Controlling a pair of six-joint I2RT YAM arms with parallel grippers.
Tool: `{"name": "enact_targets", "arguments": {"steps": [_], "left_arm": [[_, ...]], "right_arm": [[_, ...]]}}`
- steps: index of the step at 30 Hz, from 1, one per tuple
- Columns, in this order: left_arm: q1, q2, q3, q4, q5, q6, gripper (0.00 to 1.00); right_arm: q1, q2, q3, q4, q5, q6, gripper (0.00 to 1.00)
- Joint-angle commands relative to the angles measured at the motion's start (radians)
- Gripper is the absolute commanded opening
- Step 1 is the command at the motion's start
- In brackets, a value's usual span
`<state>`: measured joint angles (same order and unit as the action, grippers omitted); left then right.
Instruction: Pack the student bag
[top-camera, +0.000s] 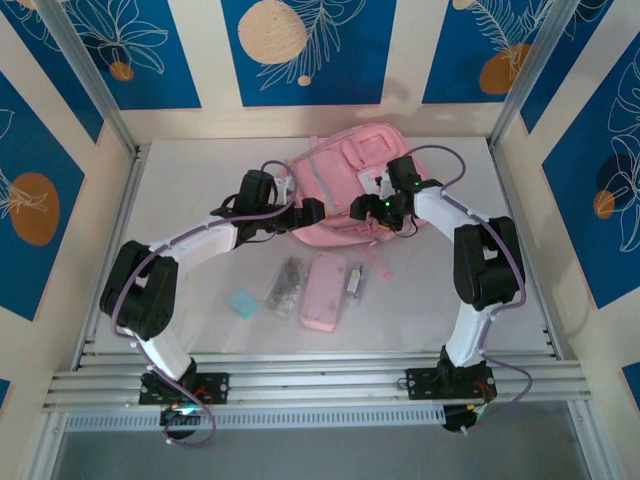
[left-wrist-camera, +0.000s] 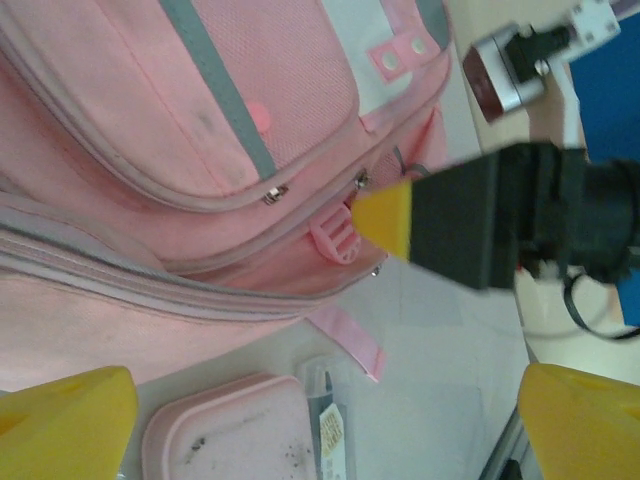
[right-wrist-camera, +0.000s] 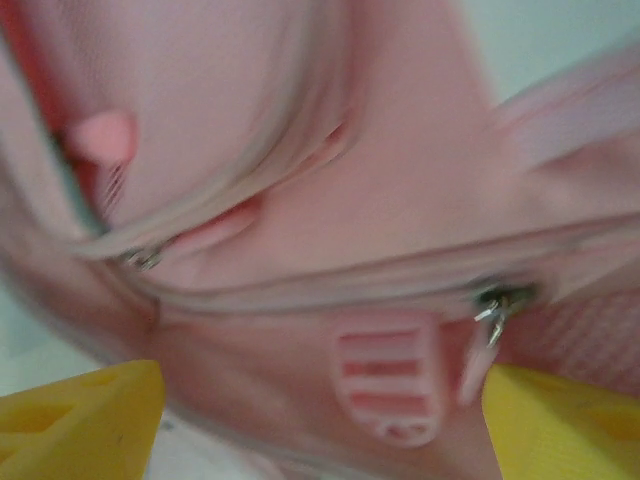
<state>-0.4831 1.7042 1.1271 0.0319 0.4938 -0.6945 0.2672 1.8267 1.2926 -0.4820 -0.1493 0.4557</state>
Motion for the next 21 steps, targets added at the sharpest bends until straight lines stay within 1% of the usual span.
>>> {"name": "enact_targets", "arguments": {"steps": [1, 4, 5, 8, 11, 13, 16, 19, 21], "left_arm": [[-0.008, -0.020, 0.004, 0.033, -0.059, -0.010, 0.97], [-0.015, -0.037, 0.002, 0.021, -0.073, 0.004, 0.97], [-0.019, -0.042, 0.005, 0.006, -0.083, 0.017, 0.97], [-0.044, -0.048, 0.028, -0.058, -0.135, 0.081, 0.95], [-0.086, -0.035, 0.070, -0.116, -0.196, 0.151, 0.93], [-0.117, -0.010, 0.107, -0.139, -0.222, 0.185, 0.90], [-0.155, 0.046, 0.171, -0.171, -0.241, 0.215, 0.83], [-0.186, 0.105, 0.232, -0.182, -0.237, 0.220, 0.77], [-0.202, 0.137, 0.260, -0.177, -0.236, 0.220, 0.75]], "right_arm": [[0.008, -0.044, -0.015, 0.014, -0.092, 0.041, 0.83], [-0.004, -0.065, -0.026, 0.048, -0.177, 0.044, 0.82], [-0.007, -0.080, -0.031, 0.052, -0.183, 0.044, 0.82], [-0.033, -0.142, -0.055, 0.026, -0.092, 0.054, 0.78], [-0.088, -0.218, -0.113, 0.027, 0.033, 0.075, 0.74], [-0.135, -0.247, -0.141, 0.022, 0.118, 0.090, 0.71], [-0.200, -0.249, -0.163, 0.025, 0.200, 0.100, 0.67], [-0.271, -0.216, -0.182, 0.062, 0.214, 0.130, 0.65], [-0.312, -0.175, -0.185, 0.100, 0.160, 0.155, 0.66]]}}
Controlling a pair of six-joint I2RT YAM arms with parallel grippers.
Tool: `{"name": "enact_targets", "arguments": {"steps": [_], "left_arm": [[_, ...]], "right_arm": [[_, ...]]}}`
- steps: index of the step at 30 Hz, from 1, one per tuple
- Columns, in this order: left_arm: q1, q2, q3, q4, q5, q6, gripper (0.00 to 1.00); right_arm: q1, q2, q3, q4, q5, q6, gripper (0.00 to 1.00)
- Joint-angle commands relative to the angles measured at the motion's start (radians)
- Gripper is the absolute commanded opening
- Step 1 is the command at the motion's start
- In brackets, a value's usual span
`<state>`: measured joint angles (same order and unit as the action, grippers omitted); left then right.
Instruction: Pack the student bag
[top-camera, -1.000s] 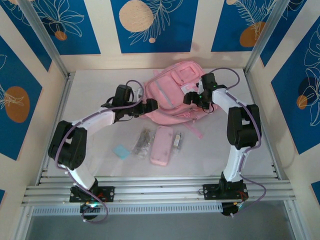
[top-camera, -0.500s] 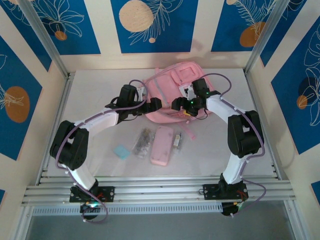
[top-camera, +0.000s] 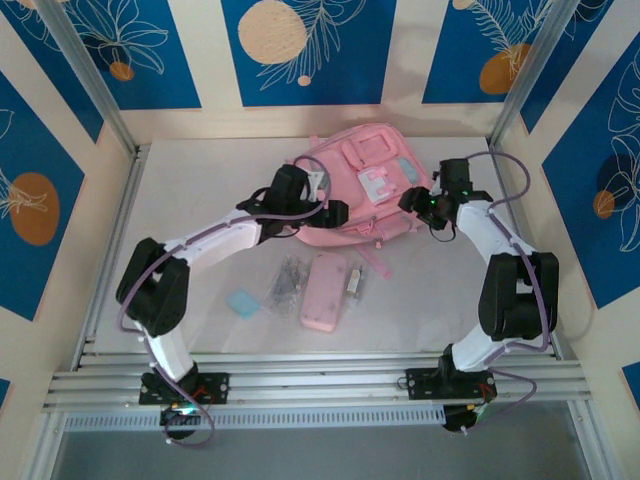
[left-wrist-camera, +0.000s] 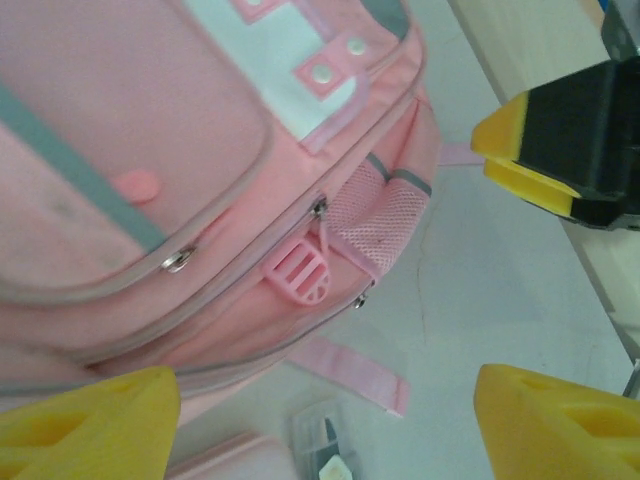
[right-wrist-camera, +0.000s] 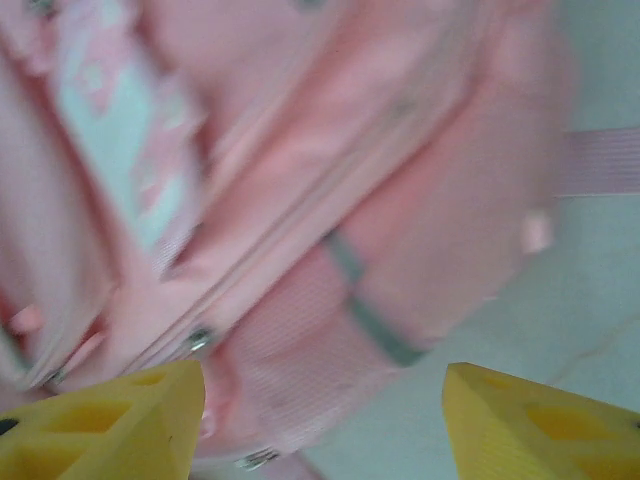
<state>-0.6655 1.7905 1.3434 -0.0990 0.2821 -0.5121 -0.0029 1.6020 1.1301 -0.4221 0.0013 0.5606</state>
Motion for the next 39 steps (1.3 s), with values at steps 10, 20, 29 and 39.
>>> {"name": "enact_targets", "arguments": {"steps": [10, 20, 29, 39], "left_arm": [[-0.066, 0.278, 0.284, -0.135, 0.059, 0.056, 0.62], [-0.041, 0.445, 0.373, -0.212, -0.033, 0.085, 0.64], [-0.010, 0.450, 0.409, -0.286, -0.130, 0.165, 0.61], [-0.029, 0.356, 0.293, -0.204, -0.309, 0.186, 0.57]], "right_arm": [[-0.056, 0.295, 0.029, 0.214, -0.215, 0.180, 0.25], [0.098, 0.134, -0.226, 0.388, -0.175, 0.377, 0.00], [0.210, 0.012, -0.326, 0.406, -0.104, 0.443, 0.00], [0.221, 0.016, -0.321, 0.398, -0.122, 0.433, 0.00]]}}
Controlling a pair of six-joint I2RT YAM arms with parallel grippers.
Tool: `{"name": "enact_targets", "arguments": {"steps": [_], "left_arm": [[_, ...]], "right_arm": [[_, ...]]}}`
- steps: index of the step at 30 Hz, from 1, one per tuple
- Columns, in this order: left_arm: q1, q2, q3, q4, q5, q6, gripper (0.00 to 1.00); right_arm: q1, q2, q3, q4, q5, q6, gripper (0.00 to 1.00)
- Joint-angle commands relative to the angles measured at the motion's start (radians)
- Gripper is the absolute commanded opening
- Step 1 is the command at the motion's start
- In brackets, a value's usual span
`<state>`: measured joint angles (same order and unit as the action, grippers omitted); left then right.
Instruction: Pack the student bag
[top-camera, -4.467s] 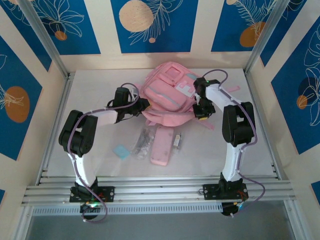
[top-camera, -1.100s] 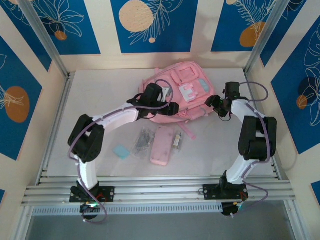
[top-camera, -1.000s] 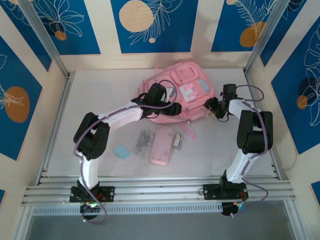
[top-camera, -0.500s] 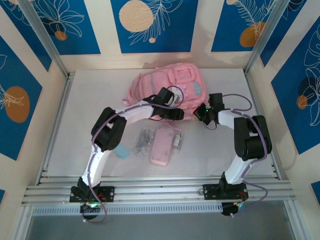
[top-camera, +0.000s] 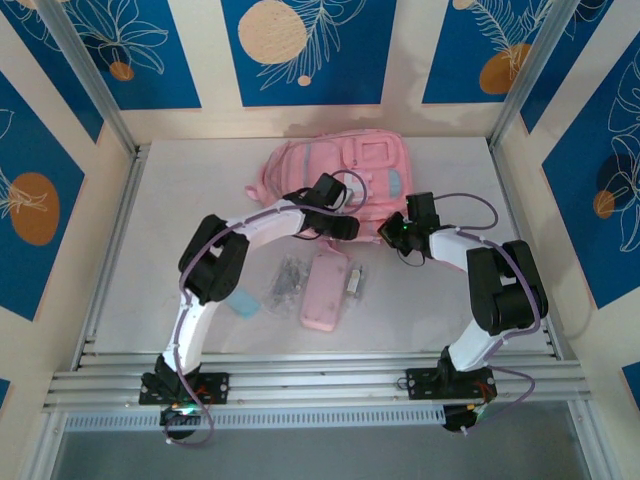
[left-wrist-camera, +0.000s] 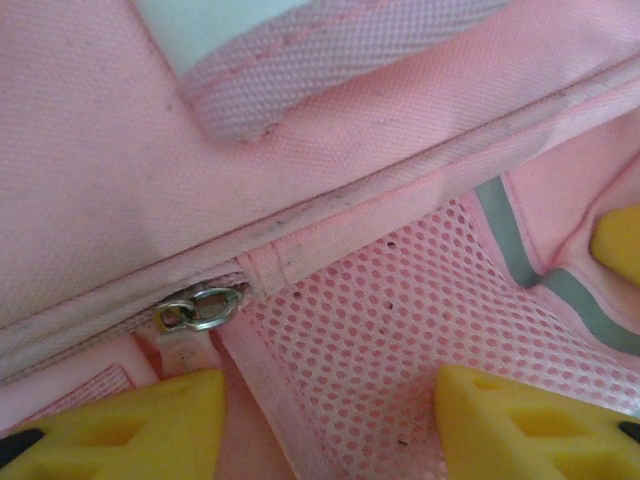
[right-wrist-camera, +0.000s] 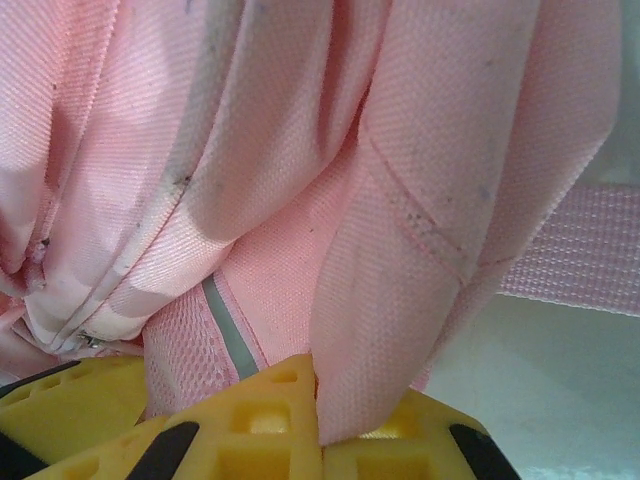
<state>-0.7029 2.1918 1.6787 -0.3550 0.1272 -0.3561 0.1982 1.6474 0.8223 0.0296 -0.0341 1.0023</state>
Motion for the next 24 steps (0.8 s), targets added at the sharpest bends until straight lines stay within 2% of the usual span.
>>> {"name": "enact_targets", "arguments": {"steps": [1, 13, 17, 20, 24], "left_arm": [[0.006, -0.057, -0.056, 0.068, -0.171, 0.032, 0.56], [-0.008, -0.125, -0.103, 0.098, -0.248, 0.023, 0.51], [-0.009, -0.072, -0.049, 0.074, -0.240, 0.035, 0.50], [-0.008, -0.024, -0.006, 0.049, -0.216, 0.040, 0.41], [-0.009, 0.028, 0.036, 0.005, -0.202, 0.046, 0.37]], "right_arm": [[0.021, -0.030, -0.015, -0.054, -0.086, -0.008, 0.00], [0.022, -0.008, -0.018, -0.045, -0.094, -0.008, 0.00], [0.024, -0.003, -0.015, -0.036, -0.102, -0.005, 0.00], [0.026, -0.005, -0.011, -0.039, -0.103, -0.006, 0.00], [0.026, -0.011, -0.014, -0.040, -0.093, -0.006, 0.00]]}}
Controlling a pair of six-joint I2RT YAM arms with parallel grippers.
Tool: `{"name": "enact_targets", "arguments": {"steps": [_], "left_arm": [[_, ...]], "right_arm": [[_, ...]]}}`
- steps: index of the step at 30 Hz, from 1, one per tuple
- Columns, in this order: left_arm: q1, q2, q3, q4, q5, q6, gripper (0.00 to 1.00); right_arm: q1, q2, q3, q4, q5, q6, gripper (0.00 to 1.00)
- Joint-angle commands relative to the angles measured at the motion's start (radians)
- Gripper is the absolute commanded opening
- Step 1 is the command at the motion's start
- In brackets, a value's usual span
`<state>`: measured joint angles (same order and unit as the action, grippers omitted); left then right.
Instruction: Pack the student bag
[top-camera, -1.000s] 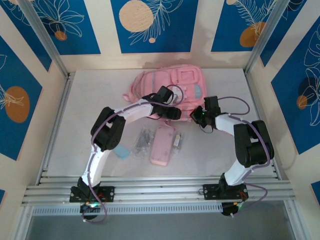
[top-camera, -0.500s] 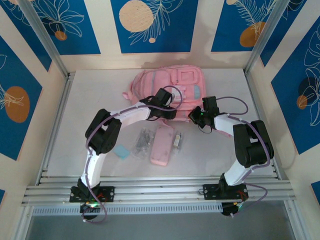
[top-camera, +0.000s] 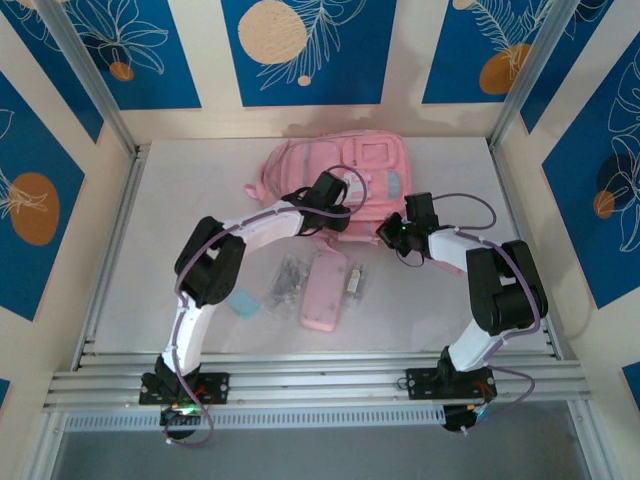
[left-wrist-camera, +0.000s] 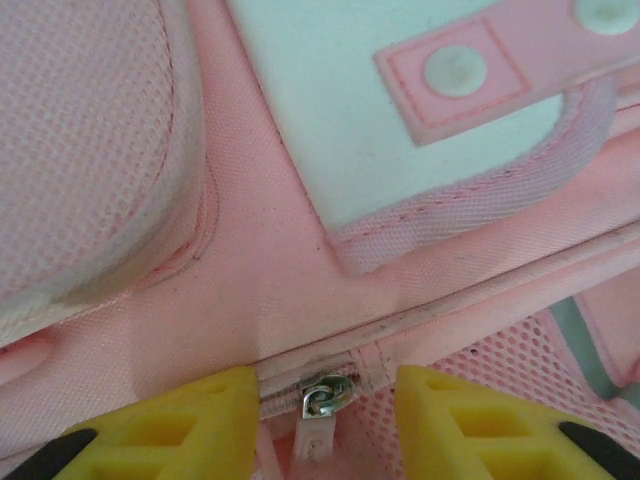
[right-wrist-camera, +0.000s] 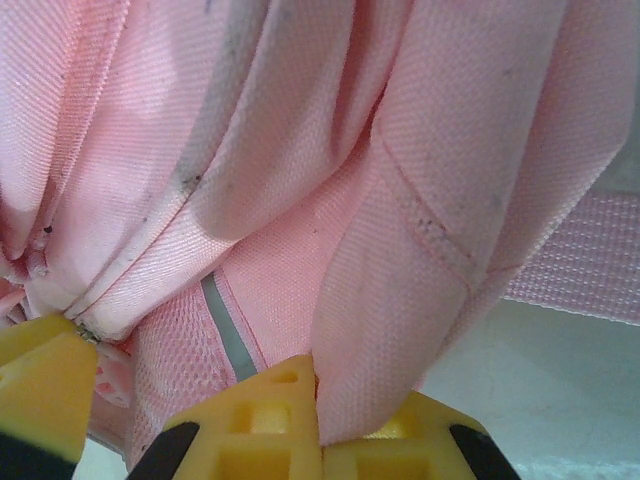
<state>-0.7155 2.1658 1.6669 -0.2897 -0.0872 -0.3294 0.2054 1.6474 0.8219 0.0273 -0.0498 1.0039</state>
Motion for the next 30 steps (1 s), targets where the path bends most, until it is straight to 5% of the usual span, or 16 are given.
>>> {"name": "enact_targets", "arguments": {"steps": [1, 17, 30], "left_arm": [[0.004, 0.069, 0.062, -0.080, 0.016, 0.022, 0.36], [-0.028, 0.077, 0.022, -0.274, -0.008, 0.042, 0.34], [-0.012, 0.329, 0.360, -0.479, -0.023, 0.115, 0.31]], "right_arm": [[0.018, -0.009, -0.011, -0.038, -0.078, -0.007, 0.00], [0.002, 0.013, -0.005, -0.024, -0.087, -0.006, 0.00], [0.006, 0.014, -0.016, -0.004, -0.090, 0.004, 0.00]]}}
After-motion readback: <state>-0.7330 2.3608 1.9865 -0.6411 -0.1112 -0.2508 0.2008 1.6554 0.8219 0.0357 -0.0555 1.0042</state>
